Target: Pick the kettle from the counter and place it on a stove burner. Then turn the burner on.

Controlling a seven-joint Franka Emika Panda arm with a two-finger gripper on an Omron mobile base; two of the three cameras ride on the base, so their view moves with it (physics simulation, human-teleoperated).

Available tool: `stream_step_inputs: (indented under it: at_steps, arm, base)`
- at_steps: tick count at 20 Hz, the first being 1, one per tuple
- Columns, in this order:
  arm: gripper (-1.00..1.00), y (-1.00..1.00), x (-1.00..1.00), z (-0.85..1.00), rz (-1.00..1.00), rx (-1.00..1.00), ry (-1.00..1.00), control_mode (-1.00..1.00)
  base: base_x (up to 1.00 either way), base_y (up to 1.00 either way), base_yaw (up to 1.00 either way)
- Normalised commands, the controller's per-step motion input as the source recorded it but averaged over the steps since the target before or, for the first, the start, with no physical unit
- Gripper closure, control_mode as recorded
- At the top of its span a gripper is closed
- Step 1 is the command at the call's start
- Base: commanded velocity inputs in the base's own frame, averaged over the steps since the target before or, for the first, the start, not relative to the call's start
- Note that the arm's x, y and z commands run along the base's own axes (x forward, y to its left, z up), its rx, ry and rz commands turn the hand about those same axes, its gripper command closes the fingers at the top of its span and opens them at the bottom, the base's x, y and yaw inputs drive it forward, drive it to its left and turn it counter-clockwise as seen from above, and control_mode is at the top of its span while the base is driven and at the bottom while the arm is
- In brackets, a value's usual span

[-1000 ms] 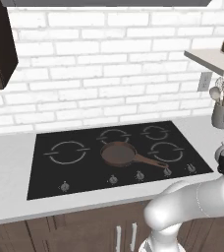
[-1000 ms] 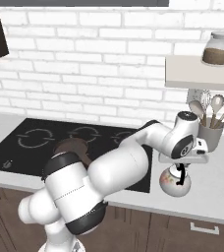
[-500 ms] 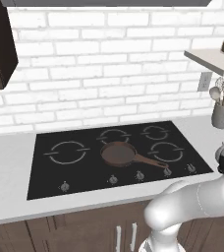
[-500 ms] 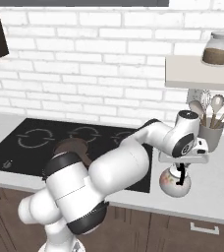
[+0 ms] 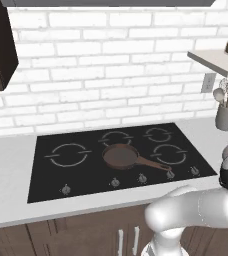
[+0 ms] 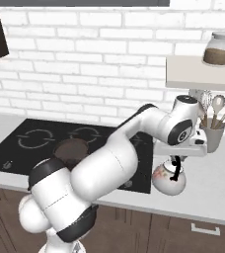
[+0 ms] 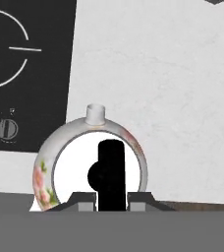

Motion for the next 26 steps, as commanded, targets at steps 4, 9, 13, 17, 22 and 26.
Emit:
stream_step_inputs:
  at_steps: [4,9,13,17,22,26]
  arm:
    - [1.0,0.89,-0.29,0.43,0.0,-0.04,-0.04,-1.0]
    - [1.0,1.0,-0.14,0.52,0.0,-0.05,-0.08,-1.0]
    - [1.0,1.0,-0.04,0.41,0.0,-0.05,-0.07,-1.0]
    - [1.0,1.0,0.0,0.37,0.0,-0.03,-0.06,-1.0]
    - [1.0,1.0,0.0,0.37,0.0,-0.03,-0.05,-1.0]
    - [1.0,1.0,0.0,0.3,0.0,-0.03,-0.04,-1.0]
  base:
    - [0.0,0.0,0.0]
    - [0.0,0.0,0.0]
    - [0.0,0.0,0.0]
    - [0.0,0.0,0.0]
    - [0.0,0.0,0.0]
    - [0.0,0.0,0.0]
